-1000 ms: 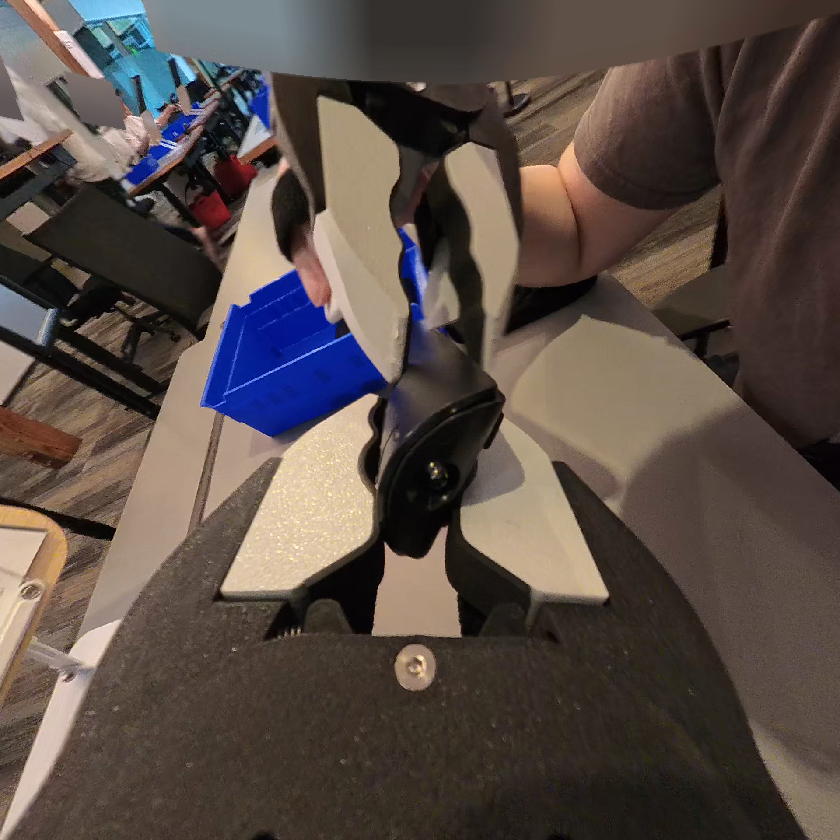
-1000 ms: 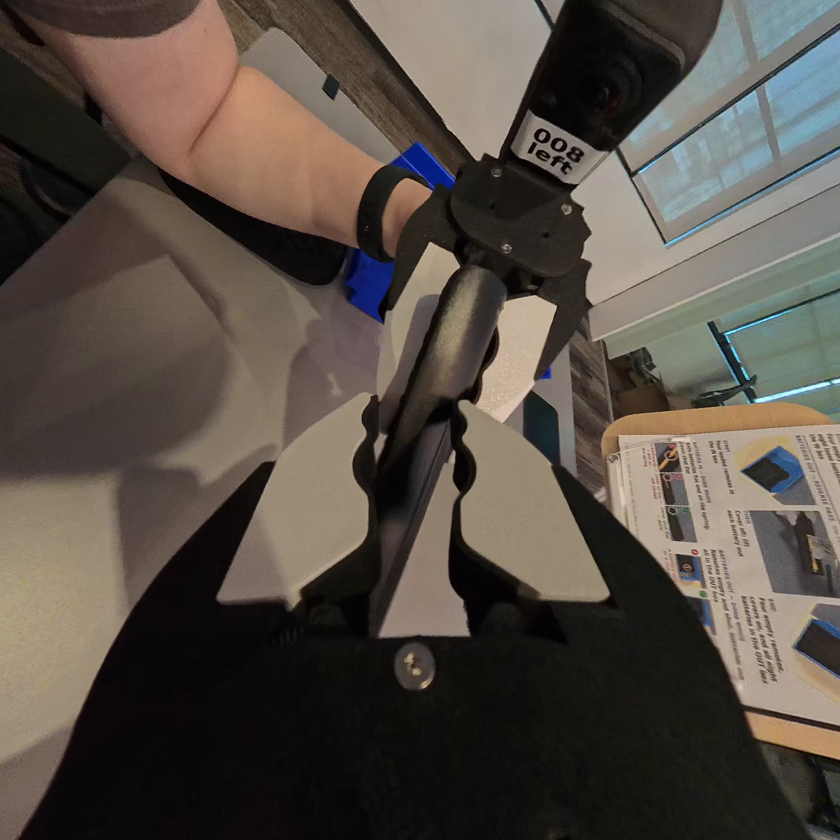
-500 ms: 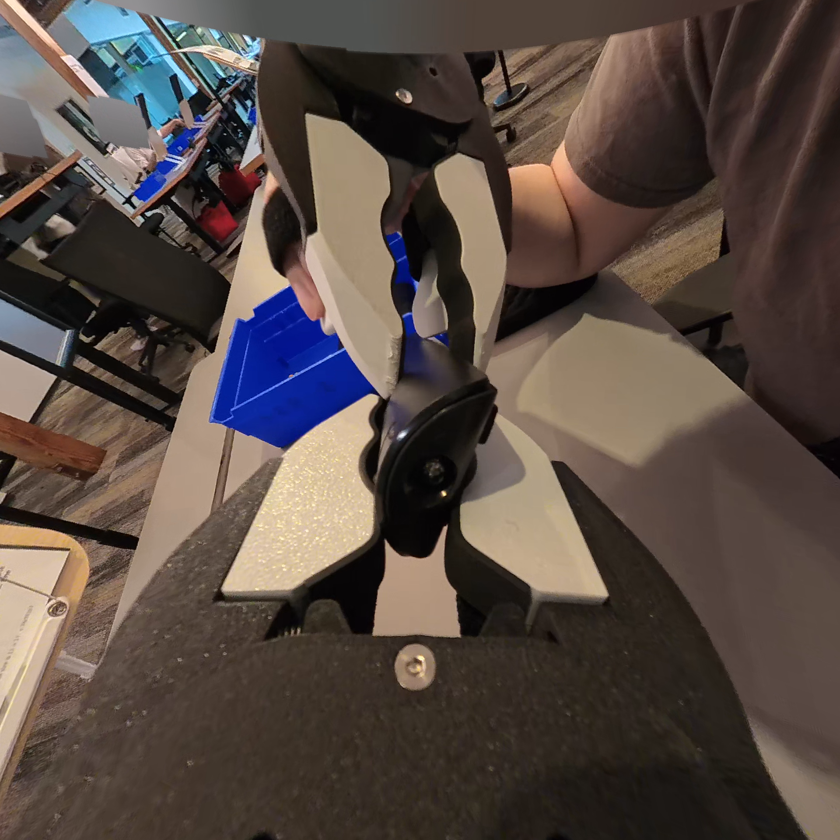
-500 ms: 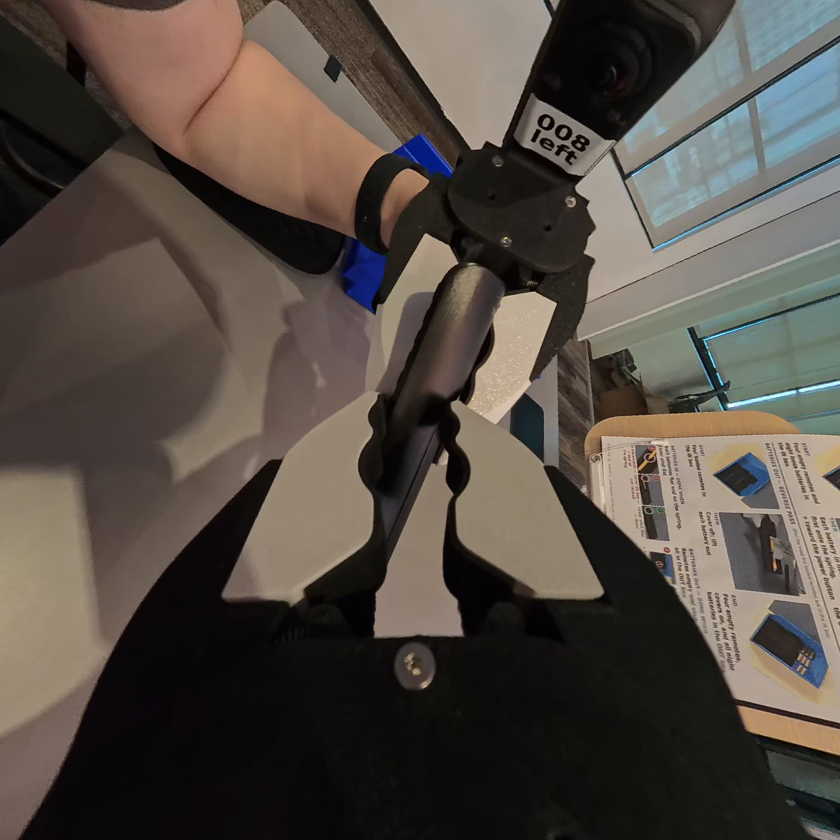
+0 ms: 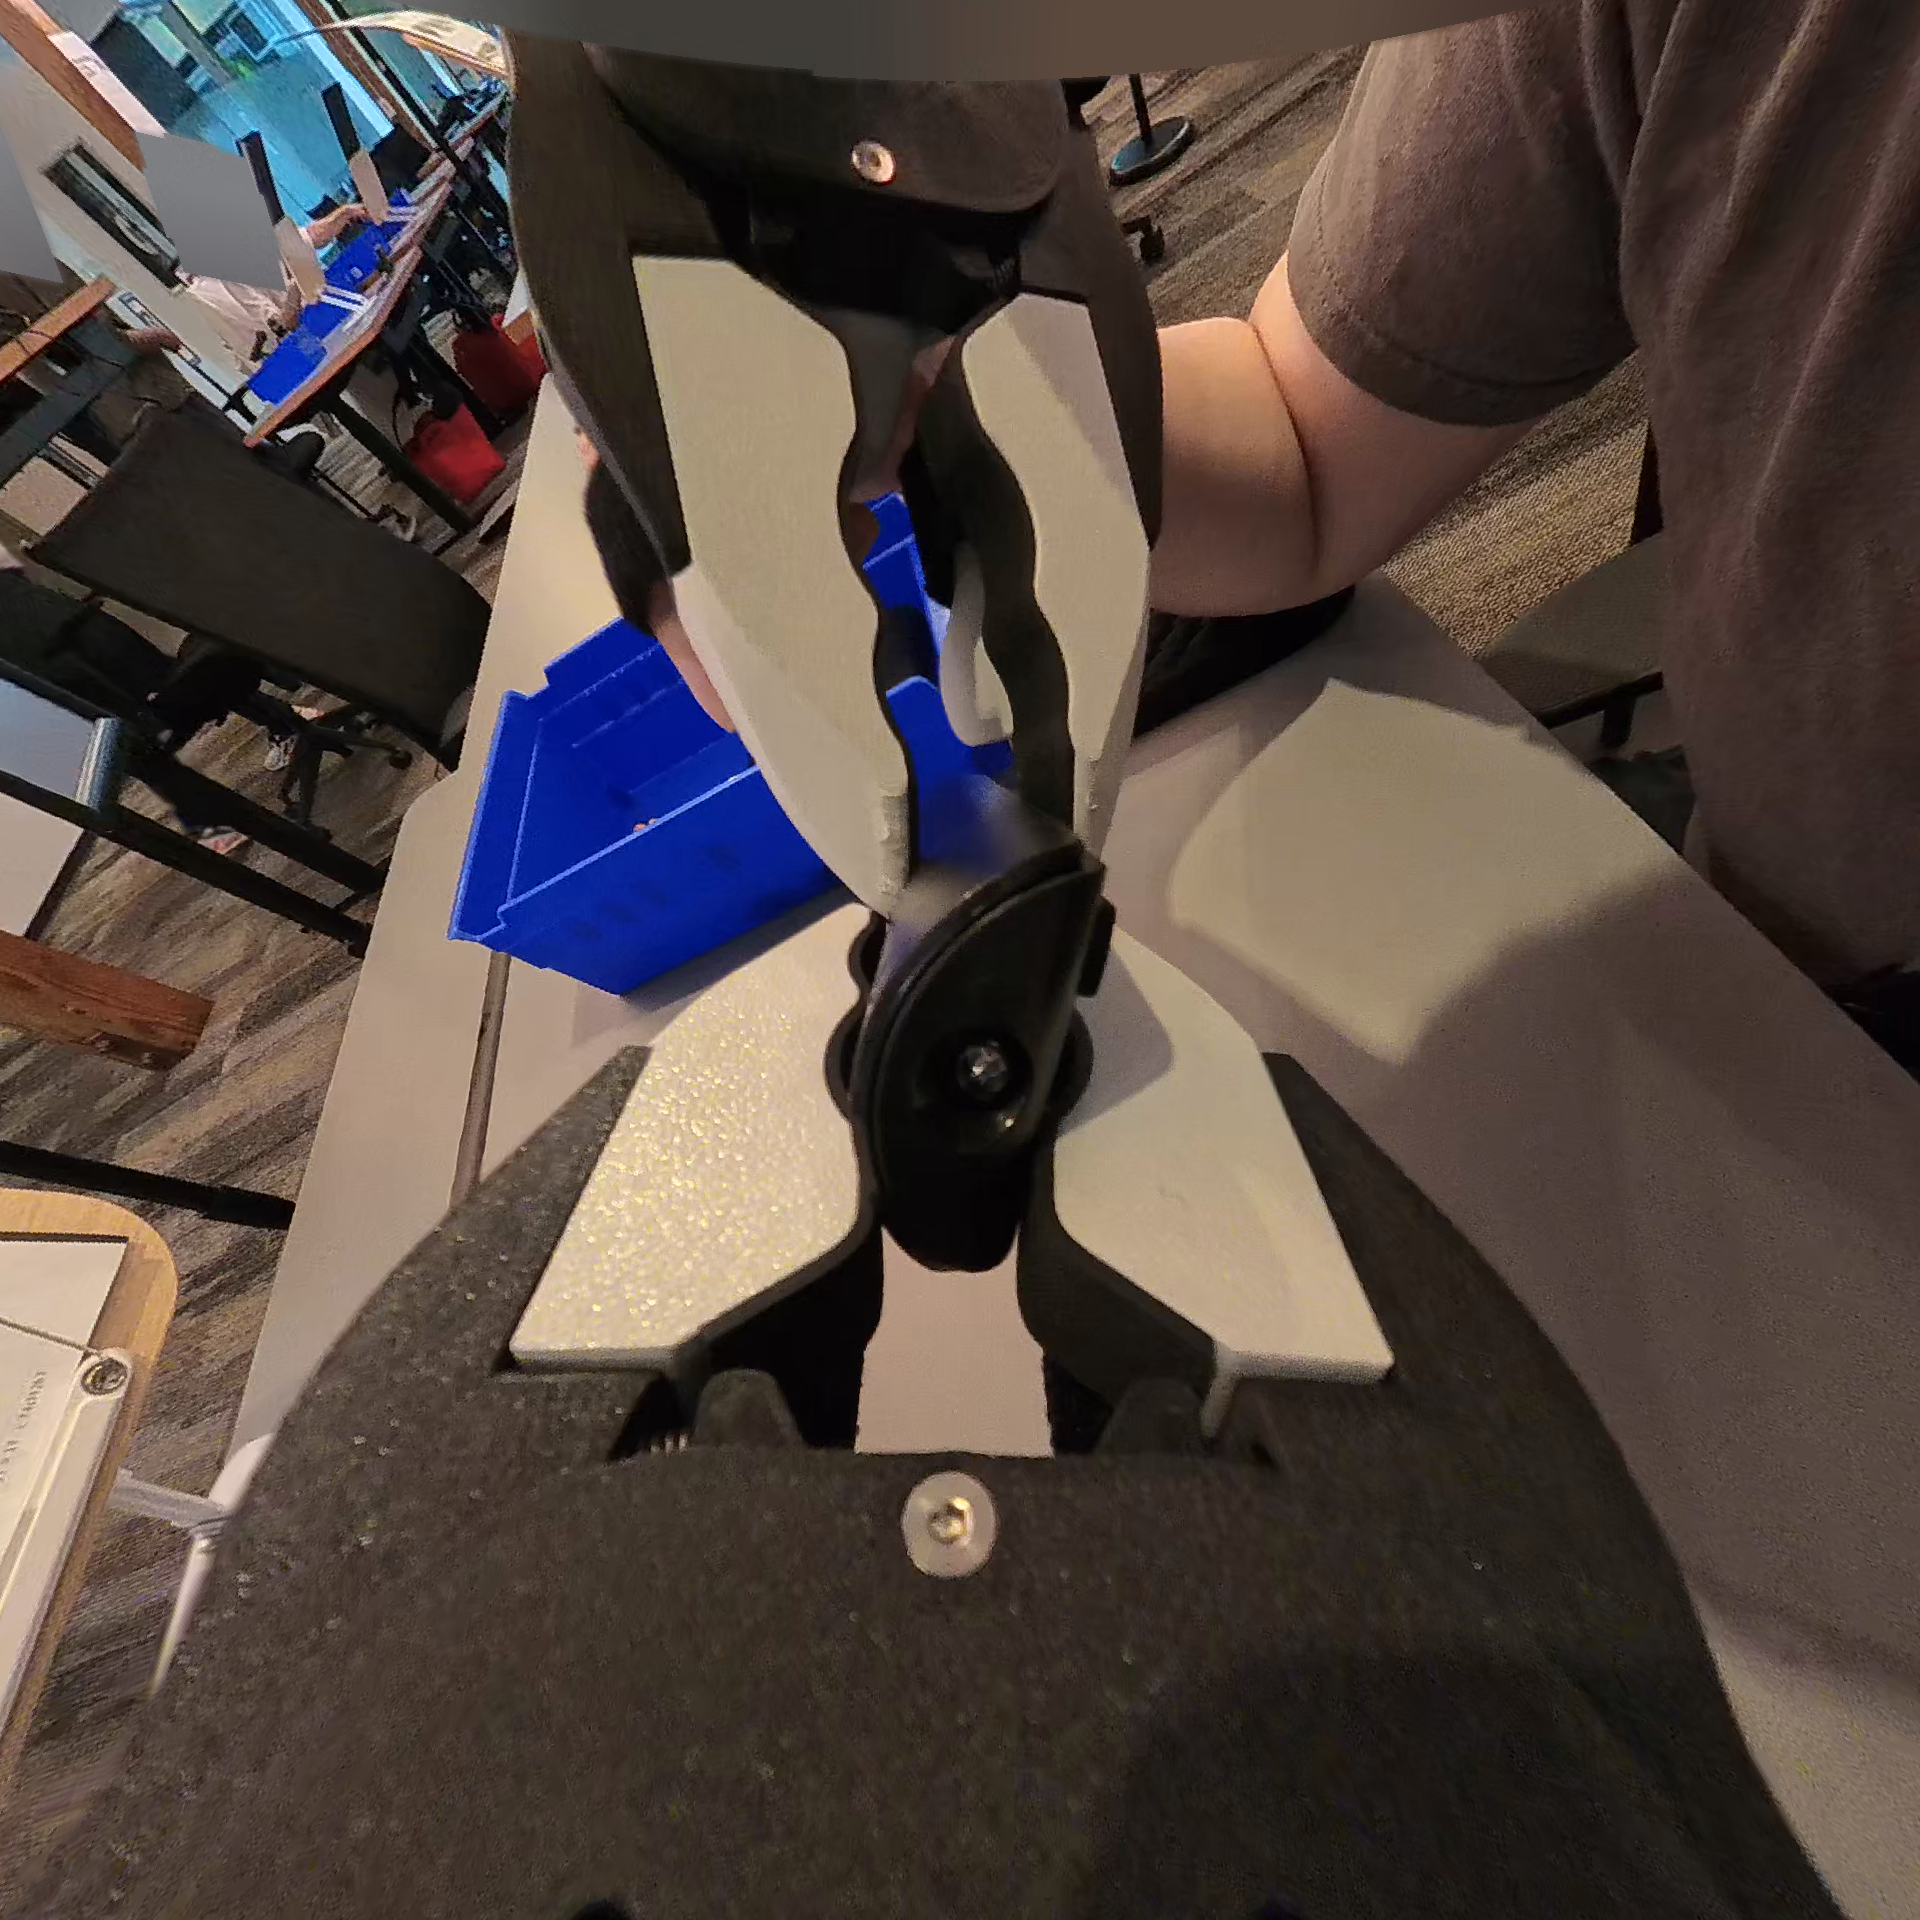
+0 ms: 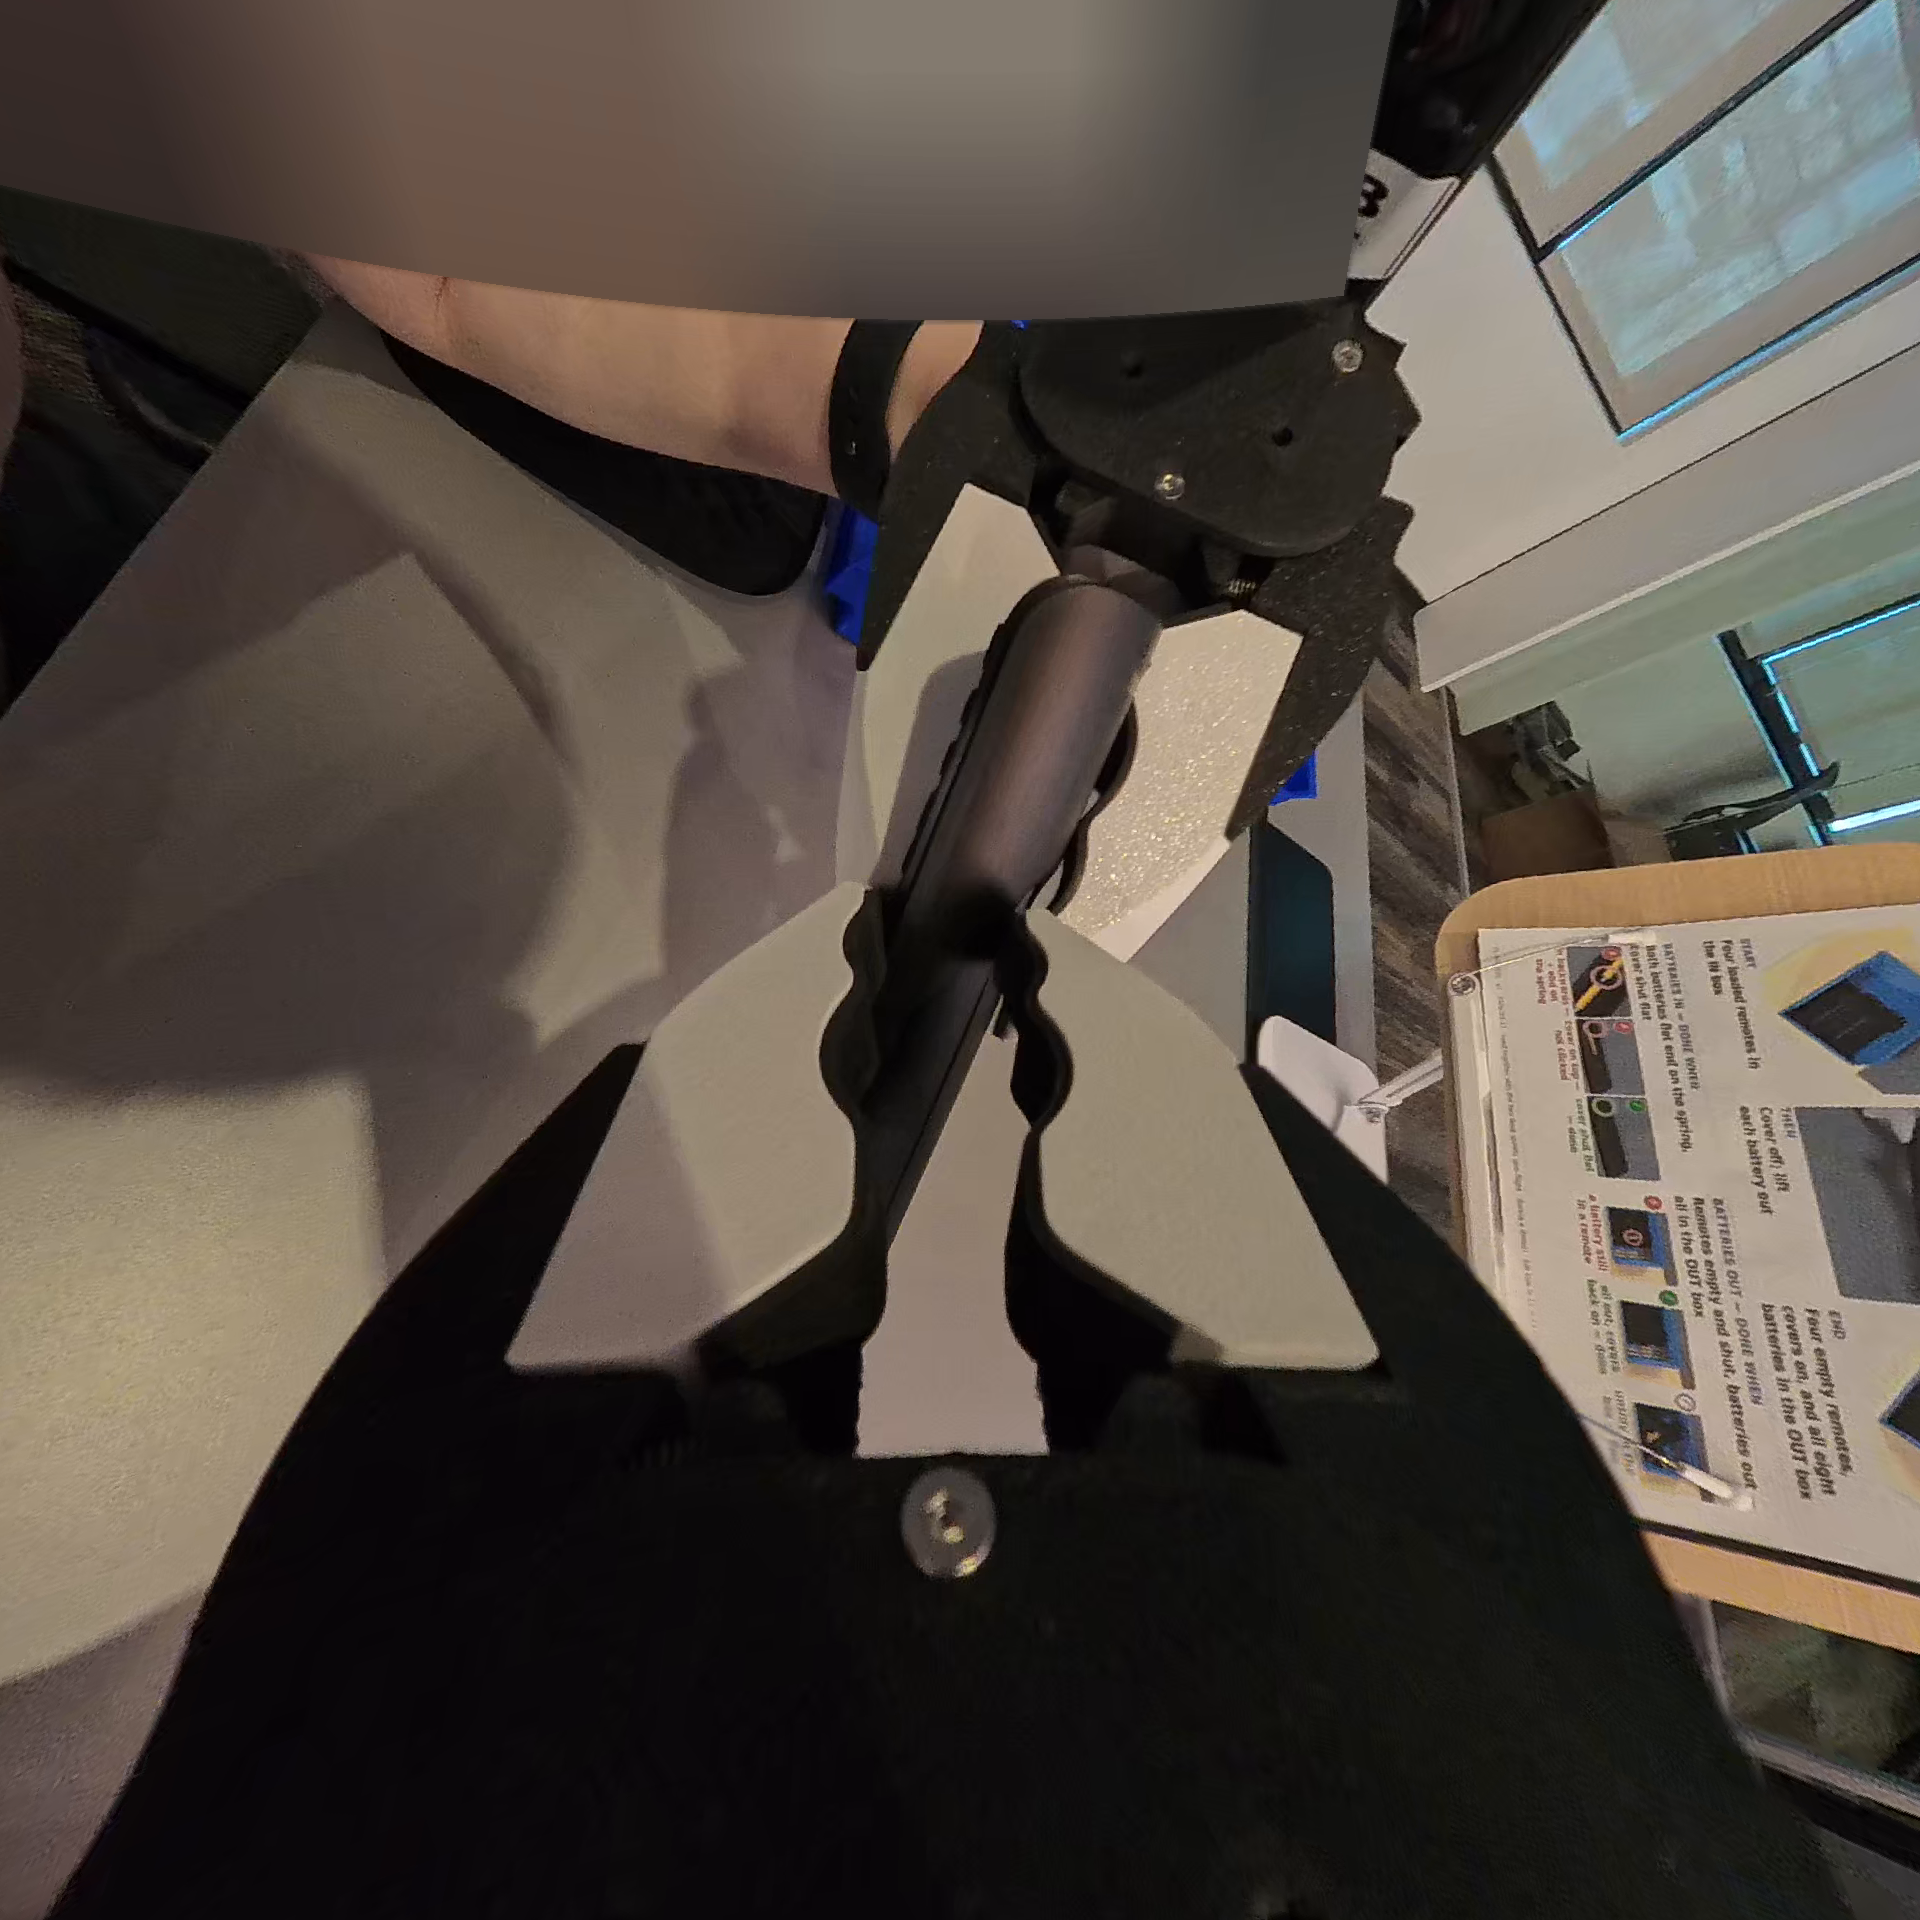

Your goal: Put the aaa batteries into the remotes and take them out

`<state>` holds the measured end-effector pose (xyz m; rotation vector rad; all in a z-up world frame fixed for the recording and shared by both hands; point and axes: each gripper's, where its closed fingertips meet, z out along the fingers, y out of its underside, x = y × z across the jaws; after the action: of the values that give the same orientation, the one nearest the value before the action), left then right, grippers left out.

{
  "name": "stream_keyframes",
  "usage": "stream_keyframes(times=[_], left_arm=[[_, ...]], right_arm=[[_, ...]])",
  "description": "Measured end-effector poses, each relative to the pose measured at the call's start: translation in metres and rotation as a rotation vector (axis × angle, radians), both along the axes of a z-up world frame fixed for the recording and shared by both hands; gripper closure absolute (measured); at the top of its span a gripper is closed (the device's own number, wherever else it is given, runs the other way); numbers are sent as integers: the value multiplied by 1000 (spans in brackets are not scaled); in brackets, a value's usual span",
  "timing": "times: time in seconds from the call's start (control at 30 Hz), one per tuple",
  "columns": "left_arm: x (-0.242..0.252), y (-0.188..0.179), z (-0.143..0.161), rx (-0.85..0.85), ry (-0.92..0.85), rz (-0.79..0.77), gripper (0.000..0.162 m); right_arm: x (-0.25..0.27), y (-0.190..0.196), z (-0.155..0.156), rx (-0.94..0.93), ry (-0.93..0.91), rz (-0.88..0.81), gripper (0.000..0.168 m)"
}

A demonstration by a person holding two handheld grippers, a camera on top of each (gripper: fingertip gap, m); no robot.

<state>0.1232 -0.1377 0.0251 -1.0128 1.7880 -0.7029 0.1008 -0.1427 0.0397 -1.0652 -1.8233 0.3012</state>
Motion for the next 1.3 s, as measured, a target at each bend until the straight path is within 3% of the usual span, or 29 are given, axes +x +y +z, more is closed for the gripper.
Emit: stream_keyframes(times=[0.23, 0.4, 0.6, 0.77, 1.03, 1.3], left_arm=[[-1, 3, -2, 0, 9, 15, 135], [-1, 15, 6, 133, -57, 76, 132], [-7, 22, 18, 122, -99, 129, 135], [-17, 27, 22, 138, -67, 180, 122], [-20, 17, 30, 242, -41, 194, 132], [-16, 13, 33, 286, -49, 197, 138]], right_arm=[[0, 4, -2, -57, -12, -36, 143], [3, 15, 0, 76, -28, -81, 145], [14, 28, 0, 176, -79, -153, 146], [15, 37, -3, 246, -109, -195, 147], [15, 41, -2, 376, -158, -240, 147], [13, 38, 0, 349, -137, -219, 147]])
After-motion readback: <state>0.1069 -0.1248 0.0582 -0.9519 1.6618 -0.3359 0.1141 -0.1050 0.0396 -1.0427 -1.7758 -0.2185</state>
